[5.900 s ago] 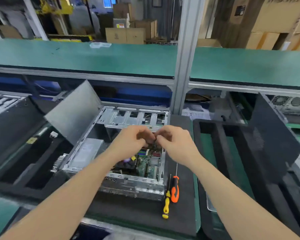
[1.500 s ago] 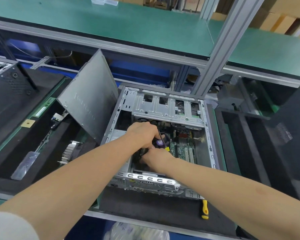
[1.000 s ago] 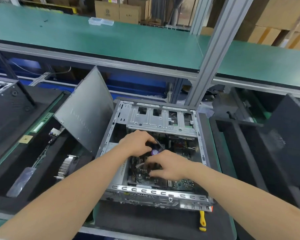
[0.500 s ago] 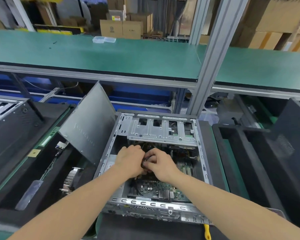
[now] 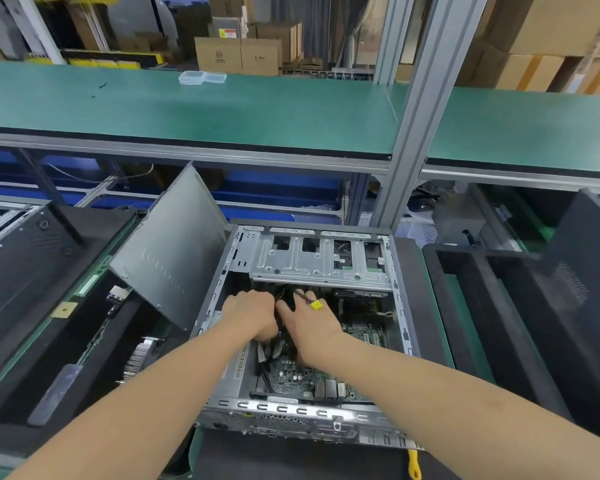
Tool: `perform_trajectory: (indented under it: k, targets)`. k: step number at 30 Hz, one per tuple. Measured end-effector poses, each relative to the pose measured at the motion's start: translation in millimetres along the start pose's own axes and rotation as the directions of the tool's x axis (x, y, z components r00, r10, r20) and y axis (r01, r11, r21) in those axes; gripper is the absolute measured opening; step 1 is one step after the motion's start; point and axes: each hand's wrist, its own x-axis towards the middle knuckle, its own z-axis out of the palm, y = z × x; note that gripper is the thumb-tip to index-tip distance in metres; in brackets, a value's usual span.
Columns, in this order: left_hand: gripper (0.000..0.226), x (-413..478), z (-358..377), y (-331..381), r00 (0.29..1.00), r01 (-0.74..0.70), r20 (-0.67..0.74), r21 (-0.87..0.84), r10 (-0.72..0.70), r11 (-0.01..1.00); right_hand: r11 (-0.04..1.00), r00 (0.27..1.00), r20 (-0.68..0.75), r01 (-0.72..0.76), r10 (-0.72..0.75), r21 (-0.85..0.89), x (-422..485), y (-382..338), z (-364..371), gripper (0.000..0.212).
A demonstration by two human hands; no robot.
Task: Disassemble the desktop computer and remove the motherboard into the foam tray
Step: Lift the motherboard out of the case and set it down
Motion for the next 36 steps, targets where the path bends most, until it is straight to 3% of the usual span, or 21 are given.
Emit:
perform_trajectory:
  k: [2, 6, 9, 11, 15, 19, 21, 25, 27, 29, 31, 33, 36]
  targets:
    - [0.026, 0, -2, 0, 1.0, 0.008, 0.011, 0.015, -0.008, 1.0, 0.997, 0.998, -0.027, -0.055, 0.056, 0.06, -1, 4, 2, 0.091]
    - [0.05, -5, -4, 3, 1.0, -0.01, 0.014, 0.045, 0.009, 0.999, 0.989, 0.998, -0.035, -0.039, 0.045, 0.141, -4, 17, 5, 0.097]
    - [0.029, -8, -6, -2, 0.997, -0.075, -0.006, -0.105, 0.075, 0.992, 0.983, 1.0, 0.022, -0.021, 0.018, 0.182, -6, 23, 0, 0.107]
    - [0.03, -10, -7, -10, 0.99, -0.142, -0.036, -0.226, 0.138, 0.964, 0.977, 0.999, 0.034, -0.035, 0.028, 0.21, -7, 23, -2, 0.106]
    - [0.045, -16, -5, -22, 0.967, -0.241, -0.185, -0.423, 0.177, 0.874, 0.954, 0.995, -0.068, -0.044, 0.067, 0.296, -16, 19, 5, 0.093]
    - [0.036, -19, -2, -23, 0.926, -0.306, -0.359, -0.529, 0.118, 0.791, 0.928, 0.986, -0.112, -0.076, 0.125, 0.366, -31, 21, 10, 0.086]
    - [0.031, -18, -4, -23, 0.892, -0.36, -0.44, -0.548, 0.105, 0.756, 0.945, 0.977, -0.161, -0.086, 0.142, 0.314, -36, 23, 11, 0.083]
    - [0.036, -18, -6, -23, 0.832, -0.376, -0.53, -0.327, 0.161, 0.867, 0.991, 0.981, -0.191, 0.053, -0.029, 0.123, -38, 28, 9, 0.074]
    - [0.041, -17, -4, -22, 0.743, -0.391, -0.62, -0.096, 0.253, 0.915, 0.984, 0.979, -0.125, 0.167, -0.159, 0.056, -34, 29, 4, 0.074]
    - [0.043, -17, -4, -23, 0.618, -0.477, -0.642, 0.15, 0.453, 0.866, 0.975, 0.974, -0.068, 0.218, -0.216, 0.028, -29, 26, -2, 0.075]
    - [0.037, -16, -7, -28, 0.533, -0.569, -0.527, 0.355, 0.661, 0.742, 0.968, 0.967, -0.031, 0.251, -0.251, 0.0, -24, 22, -6, 0.08]
    - [0.033, -11, -11, -37, 0.539, -0.633, -0.387, 0.399, 0.748, 0.664, 0.951, 0.953, 0.015, 0.301, -0.301, -0.073, -20, 17, -6, 0.091]
    - [0.026, -7, -12, -54, 0.609, -0.669, -0.315, 0.289, 0.728, 0.685, 0.932, 0.937, 0.05, 0.349, -0.346, -0.096, -11, 9, -4, 0.111]
